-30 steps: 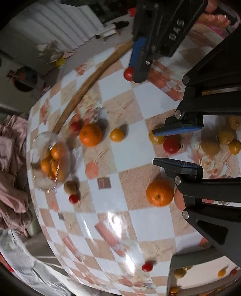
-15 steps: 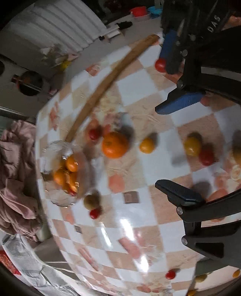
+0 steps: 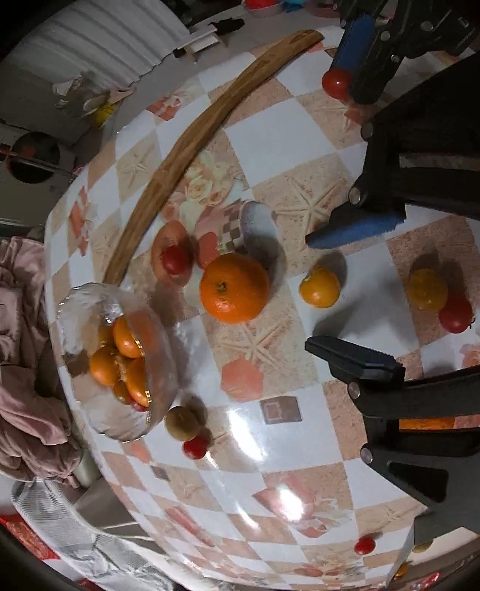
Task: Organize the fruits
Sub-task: 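Carry both tomatoes into the white tray and open both tools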
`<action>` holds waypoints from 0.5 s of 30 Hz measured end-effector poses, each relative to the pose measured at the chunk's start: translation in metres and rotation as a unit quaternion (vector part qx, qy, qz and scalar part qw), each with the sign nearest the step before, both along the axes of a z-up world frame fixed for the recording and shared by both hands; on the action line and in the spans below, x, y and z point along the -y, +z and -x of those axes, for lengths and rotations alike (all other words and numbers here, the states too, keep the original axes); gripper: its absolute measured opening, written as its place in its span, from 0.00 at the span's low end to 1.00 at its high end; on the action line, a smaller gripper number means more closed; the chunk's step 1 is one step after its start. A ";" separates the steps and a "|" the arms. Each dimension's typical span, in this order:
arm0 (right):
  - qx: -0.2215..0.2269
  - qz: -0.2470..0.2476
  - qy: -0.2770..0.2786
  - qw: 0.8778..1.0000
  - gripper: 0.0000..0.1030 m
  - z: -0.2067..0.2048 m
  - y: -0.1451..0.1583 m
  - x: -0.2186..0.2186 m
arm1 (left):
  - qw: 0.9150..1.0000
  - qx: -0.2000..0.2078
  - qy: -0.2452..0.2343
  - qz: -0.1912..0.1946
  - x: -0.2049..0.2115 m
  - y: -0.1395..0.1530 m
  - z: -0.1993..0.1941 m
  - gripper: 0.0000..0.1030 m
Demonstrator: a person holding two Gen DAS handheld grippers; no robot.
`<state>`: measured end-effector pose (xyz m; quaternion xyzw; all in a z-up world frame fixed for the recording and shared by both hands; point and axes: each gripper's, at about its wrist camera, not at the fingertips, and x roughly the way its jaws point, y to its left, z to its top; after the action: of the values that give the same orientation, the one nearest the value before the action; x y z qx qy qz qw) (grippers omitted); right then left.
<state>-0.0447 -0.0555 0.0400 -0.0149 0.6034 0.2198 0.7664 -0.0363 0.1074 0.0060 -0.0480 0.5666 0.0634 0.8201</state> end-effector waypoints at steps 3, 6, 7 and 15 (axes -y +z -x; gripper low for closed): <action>-0.001 -0.001 -0.001 1.000 0.23 0.000 0.000 0.000 | 1.000 0.003 0.001 0.002 -0.001 0.001 0.001 0.27; -0.001 -0.001 0.002 1.000 0.23 0.000 0.000 -0.002 | 0.999 0.004 0.004 0.034 -0.006 0.004 0.005 0.22; -0.001 -0.001 0.003 1.000 0.23 0.001 0.001 -0.003 | 0.999 0.007 0.007 0.046 -0.009 0.006 0.008 0.22; 0.004 -0.001 0.015 1.000 0.23 0.006 0.008 -0.018 | 0.997 0.031 0.019 0.070 -0.023 0.035 0.034 0.22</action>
<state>-0.0505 -0.0372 0.0479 -0.0242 0.5999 0.2321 0.7653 -0.0700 0.1306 0.0411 -0.1178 0.5432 0.0382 0.8304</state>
